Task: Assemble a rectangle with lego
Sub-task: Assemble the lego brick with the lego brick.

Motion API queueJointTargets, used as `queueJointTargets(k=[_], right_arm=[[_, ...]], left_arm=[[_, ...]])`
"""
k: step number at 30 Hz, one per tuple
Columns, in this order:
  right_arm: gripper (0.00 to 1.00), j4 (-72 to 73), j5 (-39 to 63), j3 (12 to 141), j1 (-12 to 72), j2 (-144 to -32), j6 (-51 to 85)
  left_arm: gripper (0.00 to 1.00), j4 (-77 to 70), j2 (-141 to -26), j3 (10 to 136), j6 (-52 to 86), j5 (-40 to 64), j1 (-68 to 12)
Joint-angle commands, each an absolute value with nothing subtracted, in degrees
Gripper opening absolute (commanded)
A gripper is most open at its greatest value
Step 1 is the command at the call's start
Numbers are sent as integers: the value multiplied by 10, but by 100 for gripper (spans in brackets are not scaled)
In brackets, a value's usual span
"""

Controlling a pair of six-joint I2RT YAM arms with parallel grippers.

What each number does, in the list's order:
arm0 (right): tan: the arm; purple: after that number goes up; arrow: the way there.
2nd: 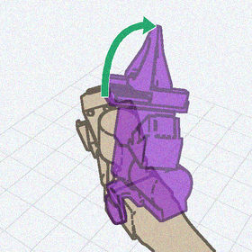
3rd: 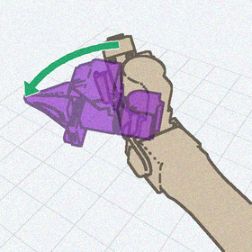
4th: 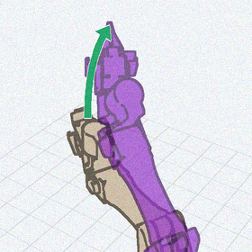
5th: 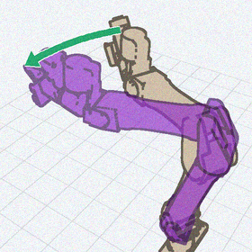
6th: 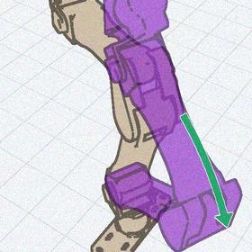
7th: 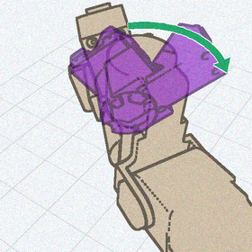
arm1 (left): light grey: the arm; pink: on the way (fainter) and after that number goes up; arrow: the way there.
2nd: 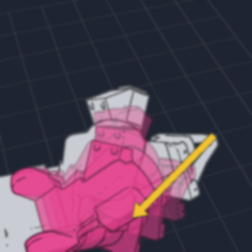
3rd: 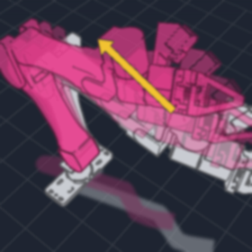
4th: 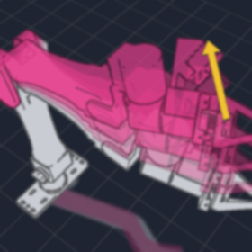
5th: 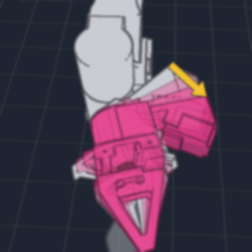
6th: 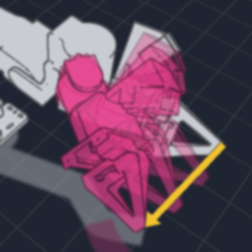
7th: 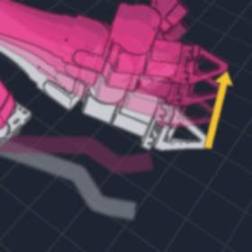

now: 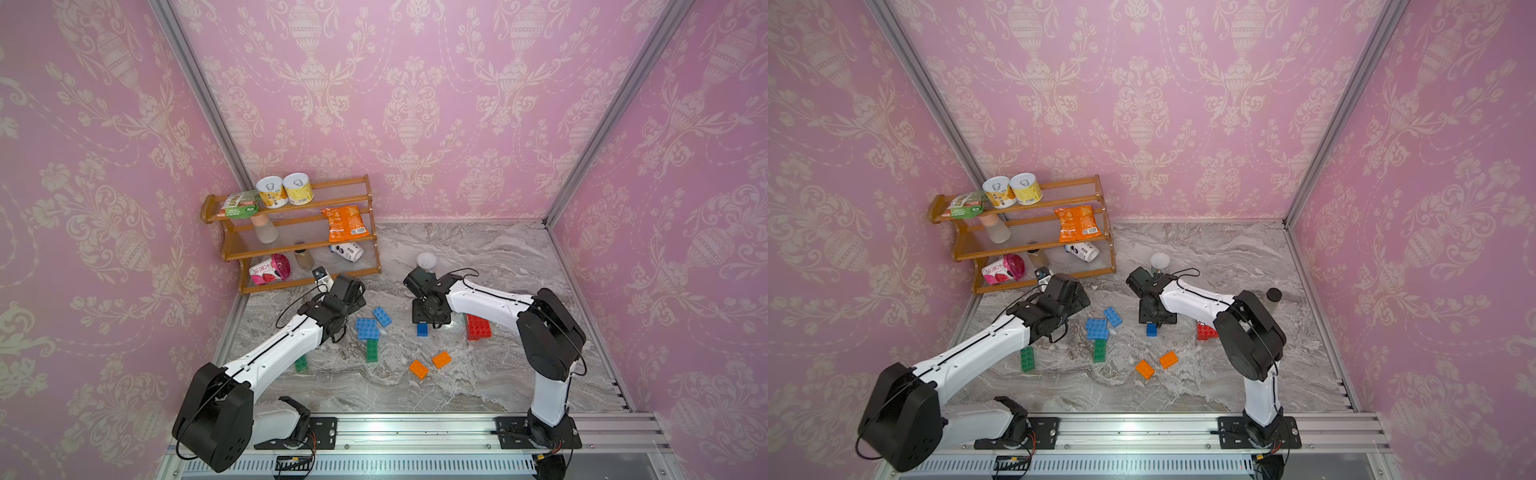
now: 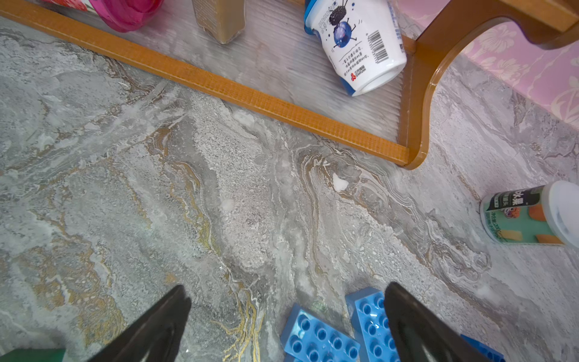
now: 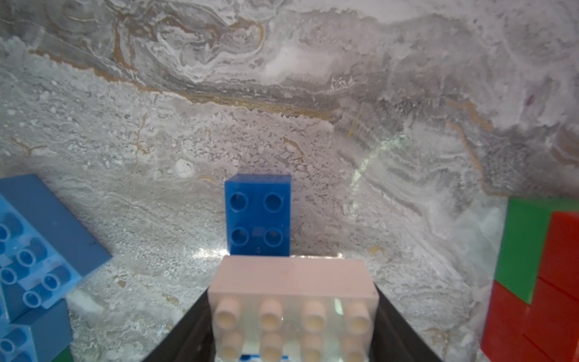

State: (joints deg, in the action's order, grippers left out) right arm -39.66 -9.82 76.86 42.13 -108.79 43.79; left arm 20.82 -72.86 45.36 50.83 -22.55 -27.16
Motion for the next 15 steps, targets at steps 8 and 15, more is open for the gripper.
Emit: queueJointTargets(k=[8,15], right_arm=[[45,-399,-99,760,419,-1107,453],[44,-409,-105,766,420,-1116,455]], left_arm=[[99,215,-740,466,498,-213,-268],[99,212,-747,468,497,-211,-268]])
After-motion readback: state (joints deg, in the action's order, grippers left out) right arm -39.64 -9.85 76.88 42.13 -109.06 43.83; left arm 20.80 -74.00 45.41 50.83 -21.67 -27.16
